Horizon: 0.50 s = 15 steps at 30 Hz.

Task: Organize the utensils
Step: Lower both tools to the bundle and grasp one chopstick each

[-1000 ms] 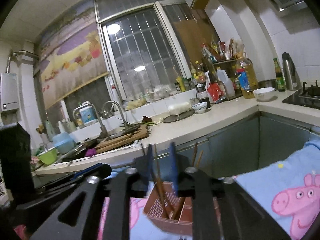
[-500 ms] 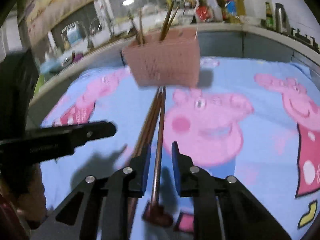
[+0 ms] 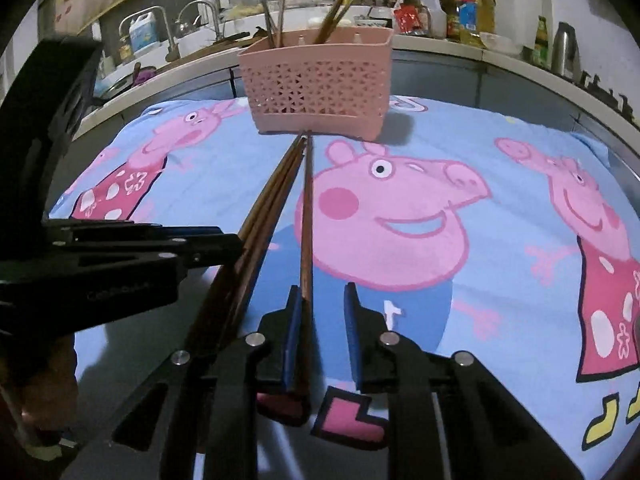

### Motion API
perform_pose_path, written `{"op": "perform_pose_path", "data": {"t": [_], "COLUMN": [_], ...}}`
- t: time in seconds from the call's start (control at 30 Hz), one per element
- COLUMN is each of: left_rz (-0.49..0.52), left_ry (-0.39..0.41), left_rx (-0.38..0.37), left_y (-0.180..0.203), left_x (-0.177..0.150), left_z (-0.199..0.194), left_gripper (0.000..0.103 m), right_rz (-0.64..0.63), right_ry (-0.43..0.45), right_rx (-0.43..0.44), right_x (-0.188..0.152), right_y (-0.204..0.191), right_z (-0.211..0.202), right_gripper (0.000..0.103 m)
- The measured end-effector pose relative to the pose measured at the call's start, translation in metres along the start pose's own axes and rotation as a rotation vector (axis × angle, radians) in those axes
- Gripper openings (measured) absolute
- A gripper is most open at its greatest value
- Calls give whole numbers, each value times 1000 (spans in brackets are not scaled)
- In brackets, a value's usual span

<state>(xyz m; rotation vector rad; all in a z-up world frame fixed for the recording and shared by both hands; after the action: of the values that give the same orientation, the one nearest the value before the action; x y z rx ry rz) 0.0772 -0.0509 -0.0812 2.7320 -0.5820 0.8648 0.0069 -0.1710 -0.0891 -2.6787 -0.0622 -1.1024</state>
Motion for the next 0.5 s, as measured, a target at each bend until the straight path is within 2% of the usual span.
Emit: {"op": "perform_pose_path", "data": {"t": [0.2,0.23,0.37,0.5], "left_rz": [46,50,36,24], "left_ry": [-3,-2,-12,-26], "left_rx": [85,90,76,56], "left_y": [7,6,-3,-14], "left_x": [8,9,3,-17], "left_z": [7,7,2,-13], "left_gripper": [14,9,7,7], "right_rz": [-18,-23,16,43], "right_ry": [-16,-11,-23,-41], "right_rx": [12,5,3,-5], "right_x": [-1,0,2,-1], "right_y": [-8,-8,6,20], "right_z": [7,7,5,-2], "right_gripper": [0,0,0,0]}}
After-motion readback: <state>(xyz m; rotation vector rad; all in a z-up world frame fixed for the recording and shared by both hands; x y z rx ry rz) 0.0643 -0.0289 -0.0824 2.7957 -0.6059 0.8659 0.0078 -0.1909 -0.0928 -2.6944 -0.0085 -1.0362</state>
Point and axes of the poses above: each gripper's, at about its wrist camera, not at the fingertips, and z roughly the way its jaws point, y to its right, x to its top, the point moved 1 cm from there along z, roughly the way its jaws point, and after that the axes turned 9 degrees about z, right-handed, at the moved point
